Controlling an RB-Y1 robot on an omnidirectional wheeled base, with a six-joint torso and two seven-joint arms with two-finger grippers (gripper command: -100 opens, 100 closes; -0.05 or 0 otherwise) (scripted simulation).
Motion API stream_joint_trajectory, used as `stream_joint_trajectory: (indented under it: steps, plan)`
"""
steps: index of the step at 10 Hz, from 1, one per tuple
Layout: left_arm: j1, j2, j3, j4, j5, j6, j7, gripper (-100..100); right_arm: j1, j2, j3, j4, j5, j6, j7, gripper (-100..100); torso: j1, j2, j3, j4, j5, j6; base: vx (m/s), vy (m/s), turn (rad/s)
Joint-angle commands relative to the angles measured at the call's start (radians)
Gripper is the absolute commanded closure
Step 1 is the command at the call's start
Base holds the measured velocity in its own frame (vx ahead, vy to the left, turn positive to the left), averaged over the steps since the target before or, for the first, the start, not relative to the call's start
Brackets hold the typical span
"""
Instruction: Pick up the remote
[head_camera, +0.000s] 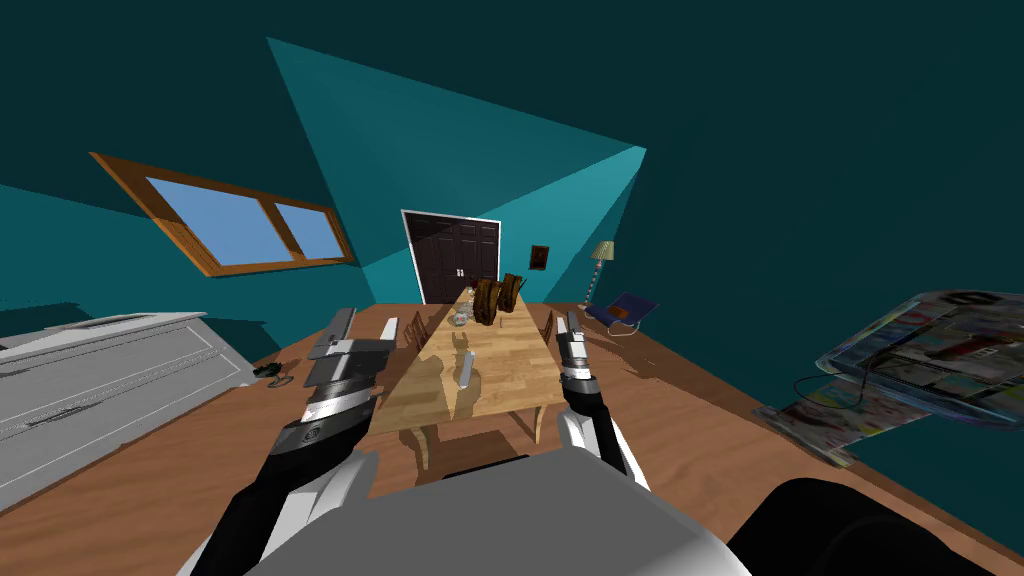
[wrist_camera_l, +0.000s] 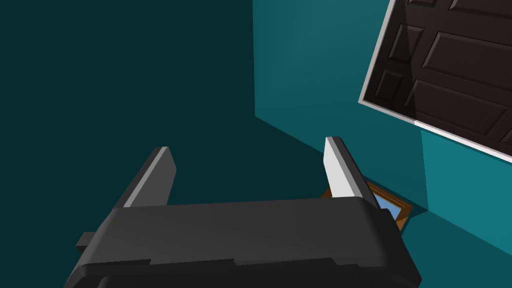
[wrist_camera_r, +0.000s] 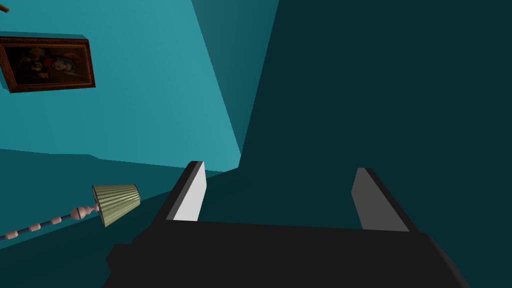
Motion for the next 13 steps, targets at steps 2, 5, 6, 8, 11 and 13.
stream_joint_trajectory:
  steps: [2, 5, 6, 8, 11, 13]
  plan:
    - [-0.024, 0.064, 0.008, 0.037, 0.018, 0.023, 0.031, -100, 0.0, 0.0, 0.0, 0.0, 0.0, 0.0, 0.0, 0, -0.001, 0.0, 0.0, 0.0, 0.0, 0.0, -0.012, -0.024, -0.057]
    - [-0.079, 0.154, 0.029, 0.125, 0.058, 0.078, 0.106, -100, 0.0, 0.0, 0.0, 0.0, 0.0, 0.0, 0.0, 0, -0.003, 0.002, 0.001, 0.0, -0.001, 0.0, -0.031, -0.05, -0.095]
    - [-0.104, 0.183, 0.038, 0.157, 0.076, 0.103, 0.133, -100, 0.0, 0.0, 0.0, 0.0, 0.0, 0.0, 0.0, 0, -0.004, 0.002, 0.001, 0.0, -0.001, 0.0, -0.031, -0.07, -0.152]
    - [-0.13, 0.221, 0.048, 0.207, 0.095, 0.13, 0.174, -100, 0.0, 0.0, 0.0, 0.0, 0.0, 0.0, 0.0, 0, -0.003, 0.001, 0.001, 0.0, -0.001, 0.0, -0.026, -0.051, -0.063]
    - [-0.189, 0.282, 0.071, 0.291, 0.137, 0.192, 0.252, -100, 0.0, 0.0, 0.0, 0.0, 0.0, 0.0, 0.0, 0, -0.003, 0.002, 0.001, 0.0, -0.001, 0.0, -0.03, -0.055, -0.123]
    - [-0.221, 0.312, 0.083, 0.334, 0.16, 0.226, 0.297, -100, 0.0, 0.0, 0.0, 0.0, 0.0, 0.0, 0.0, 0, -0.003, 0.001, 0.001, 0.0, -0.001, 0.0, -0.017, -0.048, -0.084]
